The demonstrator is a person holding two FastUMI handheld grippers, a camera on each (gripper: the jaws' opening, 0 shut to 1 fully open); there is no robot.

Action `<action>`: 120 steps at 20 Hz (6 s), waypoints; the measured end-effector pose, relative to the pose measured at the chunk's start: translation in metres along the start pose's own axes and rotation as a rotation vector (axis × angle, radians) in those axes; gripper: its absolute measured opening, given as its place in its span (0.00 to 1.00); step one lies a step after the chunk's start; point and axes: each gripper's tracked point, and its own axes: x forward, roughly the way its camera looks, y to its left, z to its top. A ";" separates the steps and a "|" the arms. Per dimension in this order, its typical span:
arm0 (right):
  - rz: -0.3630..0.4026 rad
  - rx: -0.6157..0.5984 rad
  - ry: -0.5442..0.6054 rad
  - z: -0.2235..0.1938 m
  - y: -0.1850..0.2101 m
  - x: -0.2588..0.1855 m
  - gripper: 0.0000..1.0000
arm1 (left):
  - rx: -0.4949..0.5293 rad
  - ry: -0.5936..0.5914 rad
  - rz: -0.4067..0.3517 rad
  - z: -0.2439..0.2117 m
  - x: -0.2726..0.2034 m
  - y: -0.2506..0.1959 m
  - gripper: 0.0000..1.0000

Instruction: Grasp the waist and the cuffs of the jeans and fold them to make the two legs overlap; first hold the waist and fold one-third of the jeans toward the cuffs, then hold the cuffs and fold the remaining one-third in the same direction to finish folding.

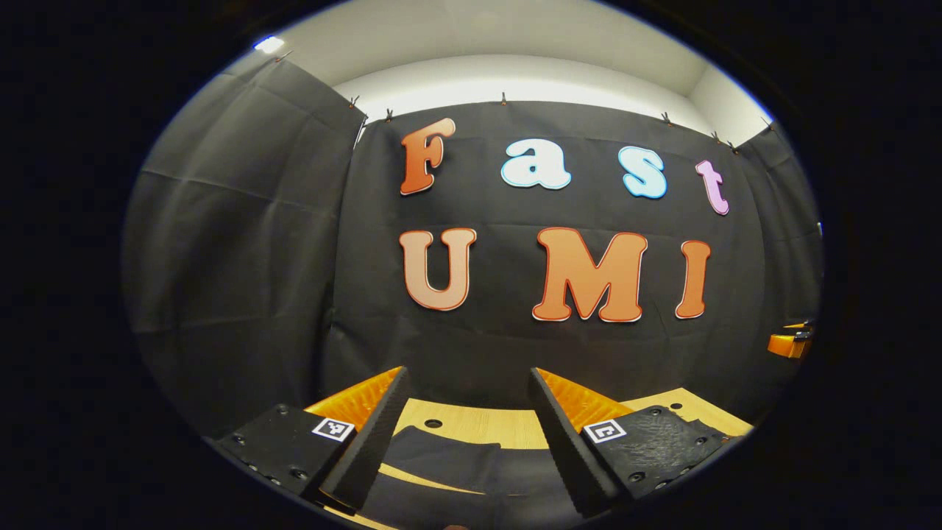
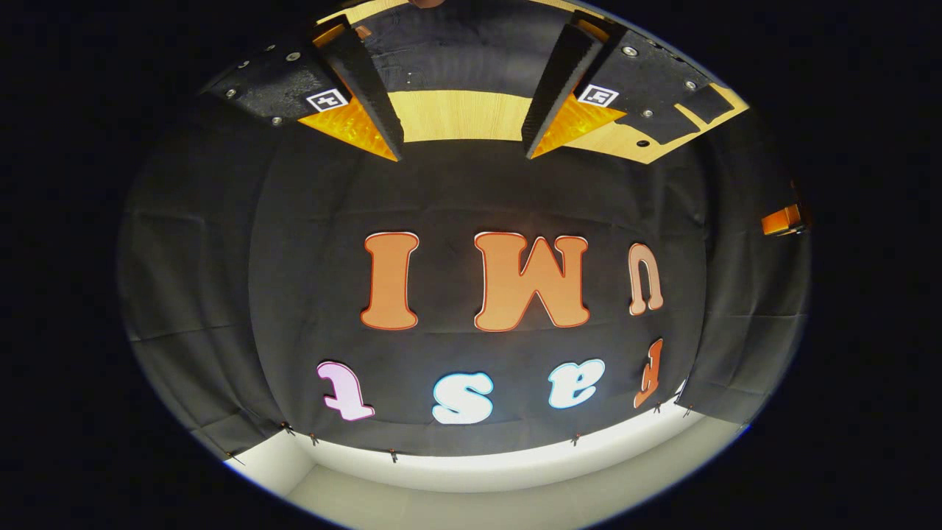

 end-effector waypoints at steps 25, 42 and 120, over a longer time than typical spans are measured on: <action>0.089 0.094 0.217 -0.060 0.026 0.041 0.98 | -1.060 0.674 0.504 -0.380 -0.073 0.115 0.98; -0.015 0.133 0.263 -0.071 -0.006 0.049 0.97 | -1.233 0.823 0.684 -0.438 -0.082 0.141 0.96; -0.365 1.007 0.757 -0.350 -0.138 -0.020 0.00 | -1.202 0.895 0.475 -0.382 -0.020 0.111 0.01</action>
